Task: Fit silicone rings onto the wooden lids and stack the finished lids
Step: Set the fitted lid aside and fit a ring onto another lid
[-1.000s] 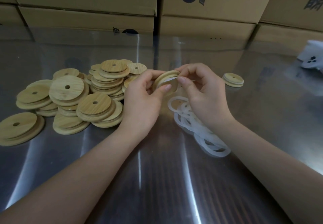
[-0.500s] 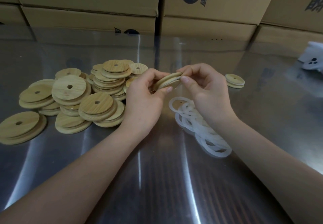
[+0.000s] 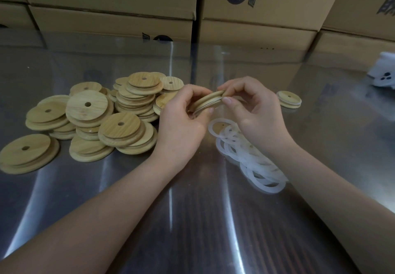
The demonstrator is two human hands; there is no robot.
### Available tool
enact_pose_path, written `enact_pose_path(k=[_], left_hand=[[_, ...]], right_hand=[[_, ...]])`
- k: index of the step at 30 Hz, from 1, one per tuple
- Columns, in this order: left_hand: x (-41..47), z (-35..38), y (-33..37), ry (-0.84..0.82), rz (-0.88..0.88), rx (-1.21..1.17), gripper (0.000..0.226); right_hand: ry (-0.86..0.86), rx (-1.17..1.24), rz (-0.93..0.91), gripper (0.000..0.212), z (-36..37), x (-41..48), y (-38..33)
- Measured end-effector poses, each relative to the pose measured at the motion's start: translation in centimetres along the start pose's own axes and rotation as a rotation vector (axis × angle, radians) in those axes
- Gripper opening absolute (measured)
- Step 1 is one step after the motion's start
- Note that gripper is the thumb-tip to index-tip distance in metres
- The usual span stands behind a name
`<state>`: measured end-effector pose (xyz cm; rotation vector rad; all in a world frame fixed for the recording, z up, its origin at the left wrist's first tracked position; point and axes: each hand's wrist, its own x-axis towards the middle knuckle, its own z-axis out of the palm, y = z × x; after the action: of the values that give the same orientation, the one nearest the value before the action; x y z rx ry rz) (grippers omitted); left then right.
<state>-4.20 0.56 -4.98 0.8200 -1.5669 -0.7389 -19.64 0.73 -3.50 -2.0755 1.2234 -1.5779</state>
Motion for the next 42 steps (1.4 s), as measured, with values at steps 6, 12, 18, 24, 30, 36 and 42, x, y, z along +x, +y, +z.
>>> enact_pose_path(k=[6,12,18,24,30,36,42], left_hand=[[-0.07,-0.04,0.24,0.007,0.021,-0.002,0.027],[0.01,-0.09,0.25,0.033,-0.023,-0.095,0.021],[-0.02,0.03,0.31,0.049,-0.1,-0.24,0.017],[-0.25,0.09,0.41,0.026,-0.149,-0.31,0.014],[-0.34,-0.01,0.87,-0.007,-0.156,-0.297,0.021],[-0.22,0.05,0.95,0.031,-0.131,-0.186,0.023],[0.11,-0.01,0.78,0.054,-0.081,-0.066,0.026]], right_hand=[[-0.042,-0.051,-0.095,0.008,-0.02,-0.02,-0.16],[-0.007,-0.124,-0.181,0.004,0.15,-0.13,-0.32],[0.012,-0.111,-0.177,0.008,0.12,-0.26,-0.16],[0.048,-0.048,-0.158,0.007,0.31,-0.29,0.09],[0.06,-0.032,-0.138,0.005,0.3,-0.3,0.16],[0.053,-0.005,-0.095,0.008,0.06,-0.14,0.04],[0.045,0.044,-0.021,0.011,0.2,-0.17,-0.12]])
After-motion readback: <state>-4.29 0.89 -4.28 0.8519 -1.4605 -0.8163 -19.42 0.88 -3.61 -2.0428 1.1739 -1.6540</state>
